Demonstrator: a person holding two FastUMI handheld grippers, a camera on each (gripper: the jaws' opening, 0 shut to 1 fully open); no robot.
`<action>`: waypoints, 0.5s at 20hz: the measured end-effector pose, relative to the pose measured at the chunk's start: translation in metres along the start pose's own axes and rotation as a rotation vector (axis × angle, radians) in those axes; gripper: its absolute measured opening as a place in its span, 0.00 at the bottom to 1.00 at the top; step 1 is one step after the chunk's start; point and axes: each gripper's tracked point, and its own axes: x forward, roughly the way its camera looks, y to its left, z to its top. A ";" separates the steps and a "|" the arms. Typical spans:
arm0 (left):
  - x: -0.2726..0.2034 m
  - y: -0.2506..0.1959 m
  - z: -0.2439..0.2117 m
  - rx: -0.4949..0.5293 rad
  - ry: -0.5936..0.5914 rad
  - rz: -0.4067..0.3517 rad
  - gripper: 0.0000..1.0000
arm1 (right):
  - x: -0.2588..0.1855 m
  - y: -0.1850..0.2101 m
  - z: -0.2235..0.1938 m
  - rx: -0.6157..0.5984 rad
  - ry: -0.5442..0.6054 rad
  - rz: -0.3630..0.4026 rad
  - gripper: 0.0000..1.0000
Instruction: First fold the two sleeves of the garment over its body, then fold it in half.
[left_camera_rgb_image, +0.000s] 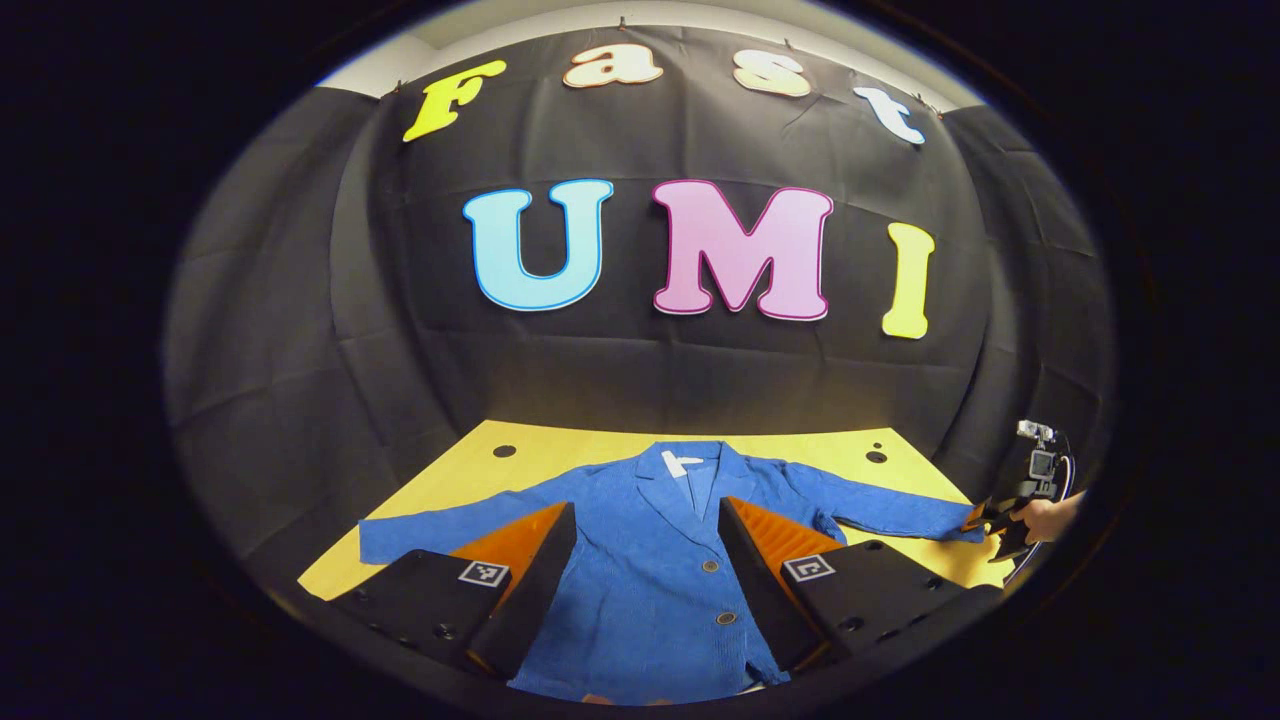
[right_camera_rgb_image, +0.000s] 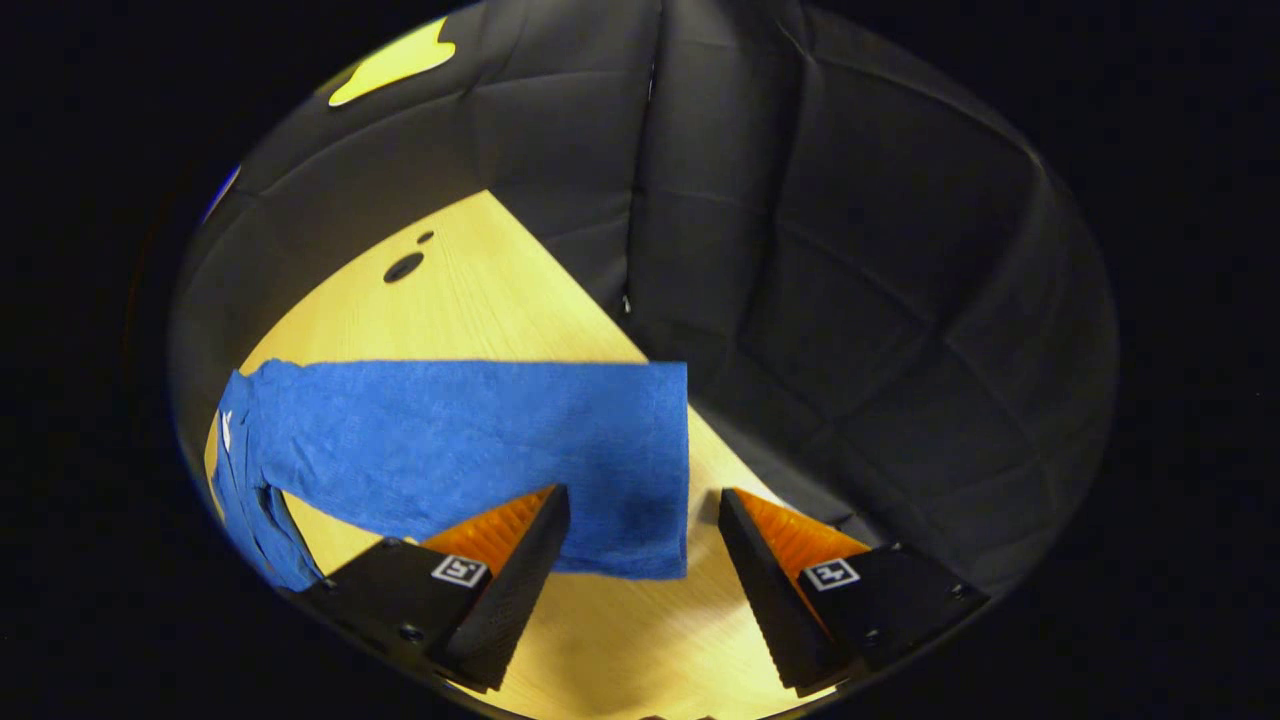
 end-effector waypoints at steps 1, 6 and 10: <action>0.000 -0.001 0.002 0.005 -0.007 0.000 0.82 | -0.001 0.002 0.001 -0.004 -0.009 -0.001 0.98; -0.006 0.002 0.001 -0.010 -0.013 0.016 0.82 | -0.003 0.024 -0.001 -0.054 -0.008 0.060 0.63; -0.016 0.010 -0.005 -0.006 0.003 0.032 0.82 | -0.003 0.033 0.004 -0.032 -0.007 0.084 0.08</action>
